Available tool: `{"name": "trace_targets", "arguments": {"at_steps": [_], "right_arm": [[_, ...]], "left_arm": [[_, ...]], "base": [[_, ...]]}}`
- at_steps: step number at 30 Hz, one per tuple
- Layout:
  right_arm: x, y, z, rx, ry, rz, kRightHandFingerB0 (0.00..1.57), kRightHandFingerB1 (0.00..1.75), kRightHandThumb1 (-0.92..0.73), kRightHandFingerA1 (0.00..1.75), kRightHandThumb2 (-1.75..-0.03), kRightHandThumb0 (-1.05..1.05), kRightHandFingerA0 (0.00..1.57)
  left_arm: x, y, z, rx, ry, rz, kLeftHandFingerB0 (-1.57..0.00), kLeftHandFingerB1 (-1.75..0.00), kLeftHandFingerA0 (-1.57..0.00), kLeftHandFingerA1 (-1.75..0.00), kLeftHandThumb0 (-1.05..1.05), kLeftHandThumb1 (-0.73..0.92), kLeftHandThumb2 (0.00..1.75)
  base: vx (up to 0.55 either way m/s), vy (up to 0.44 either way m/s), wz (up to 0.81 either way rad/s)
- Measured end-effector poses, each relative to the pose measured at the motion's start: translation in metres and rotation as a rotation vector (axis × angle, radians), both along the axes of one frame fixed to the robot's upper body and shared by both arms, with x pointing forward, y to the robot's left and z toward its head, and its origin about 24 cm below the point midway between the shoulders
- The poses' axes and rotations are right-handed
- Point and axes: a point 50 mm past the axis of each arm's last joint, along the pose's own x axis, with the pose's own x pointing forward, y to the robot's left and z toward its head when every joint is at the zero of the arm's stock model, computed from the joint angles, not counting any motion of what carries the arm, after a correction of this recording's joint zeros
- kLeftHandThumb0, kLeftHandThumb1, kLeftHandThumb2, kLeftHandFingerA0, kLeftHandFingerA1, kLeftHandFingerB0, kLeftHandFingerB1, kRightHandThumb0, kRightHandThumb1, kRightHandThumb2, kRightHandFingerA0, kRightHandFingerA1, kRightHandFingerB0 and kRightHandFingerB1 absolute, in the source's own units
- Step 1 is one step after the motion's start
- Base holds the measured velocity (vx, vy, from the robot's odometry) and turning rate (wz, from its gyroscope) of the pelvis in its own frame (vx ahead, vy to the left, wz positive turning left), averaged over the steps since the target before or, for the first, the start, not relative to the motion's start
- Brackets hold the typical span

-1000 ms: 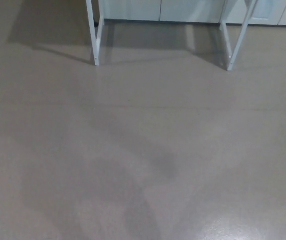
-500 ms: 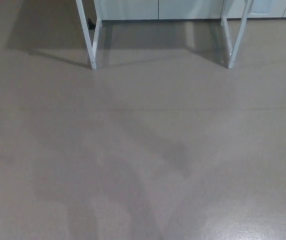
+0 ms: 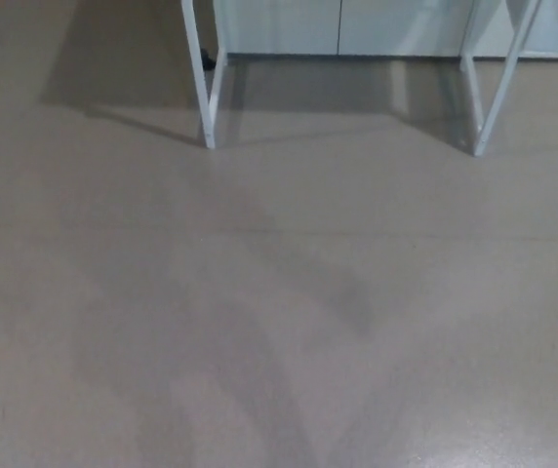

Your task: The robot walk towards a table in front and pick up a black pencil case on the left hand side and put the pencil case into a small container on the right hand side

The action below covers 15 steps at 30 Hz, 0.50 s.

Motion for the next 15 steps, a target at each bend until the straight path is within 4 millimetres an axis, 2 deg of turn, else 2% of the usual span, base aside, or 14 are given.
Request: {"name": "trace_targets", "arguments": {"at_steps": [2,3,5,7,8,9,10,11,15], "right_arm": [[-0.0009,-0.0002,-0.0002,0.002,0.001,-0.004,0.3,0.33,-0.59,0.42,-0.57,-0.36,0.48],[-0.0014,-0.0003,-0.0002,0.003,0.002,-0.004,0.3,0.33,-0.59,0.41,-0.58,-0.36,0.46],[-0.003,0.0004,-0.0011,0.004,0.01,-0.003,0.31,0.34,-0.61,0.43,-0.6,-0.36,0.49],[-0.0021,0.0033,-0.0023,0.01,0.012,0.005,0.31,0.33,-0.61,0.42,-0.59,-0.37,0.49],[-0.0017,0.0048,-0.0029,0.013,0.013,0.009,0.3,0.33,-0.61,0.42,-0.59,-0.37,0.48],[-0.0016,0.005,-0.003,0.013,0.014,0.011,0.29,0.33,-0.59,0.41,-0.58,-0.35,0.46],[-0.0018,0.0052,-0.0032,0.013,0.015,0.011,0.29,0.33,-0.59,0.41,-0.58,-0.35,0.46],[-0.0018,0.0052,-0.0032,0.014,0.014,0.011,0.29,0.33,-0.59,0.41,-0.58,-0.35,0.46],[-0.0017,0.0053,-0.0032,0.015,0.015,0.01,0.31,0.34,-0.6,0.42,-0.59,-0.37,0.48]], "left_arm": [[-0.002,0.0001,-0.0003,0.0,0.005,0.001,-0.19,-0.29,-0.44,-0.41,-0.28,0.53,0.56],[-0.0024,0.0001,-0.0003,0.0,0.006,0.001,-0.04,-0.45,-0.31,-0.58,-0.23,0.38,0.86],[-0.0028,-0.0014,-0.0015,-0.005,0.01,0.003,-0.05,-0.45,-0.31,-0.58,-0.23,0.38,0.86],[-0.0007,-0.0002,-0.0005,-0.001,0.005,0.0,-0.05,-0.45,-0.31,-0.58,-0.24,0.38,0.86],[0.0006,0.0026,0.0012,0.008,0.002,-0.001,-0.2,-0.29,-0.43,-0.42,-0.29,0.53,0.56],[0.0015,0.004,0.0022,0.014,0.0,-0.002,-0.06,-0.46,-0.29,-0.58,-0.25,0.38,0.87],[0.0016,0.0048,0.0026,0.017,-0.001,-0.003,-0.06,-0.46,-0.29,-0.58,-0.25,0.38,0.87],[0.0013,0.0048,0.0026,0.018,0.001,-0.006,-0.2,-0.29,-0.37,-0.4,-0.33,0.53,0.56],[-0.0008,0.0047,0.0022,0.019,0.011,-0.014,-0.2,-0.29,-0.36,-0.38,-0.33,0.52,0.56]], "base": [[0.13,0.069,-0.06],[0.14,0.081,-0.09],[0.15,0.103,0.1],[0.13,0.093,-0.21],[0.06,0.116,0.18],[0.11,0.163,0.0],[0.16,0.115,-0.03],[0.15,0.075,0.04],[0.14,0.018,0.07]]}}
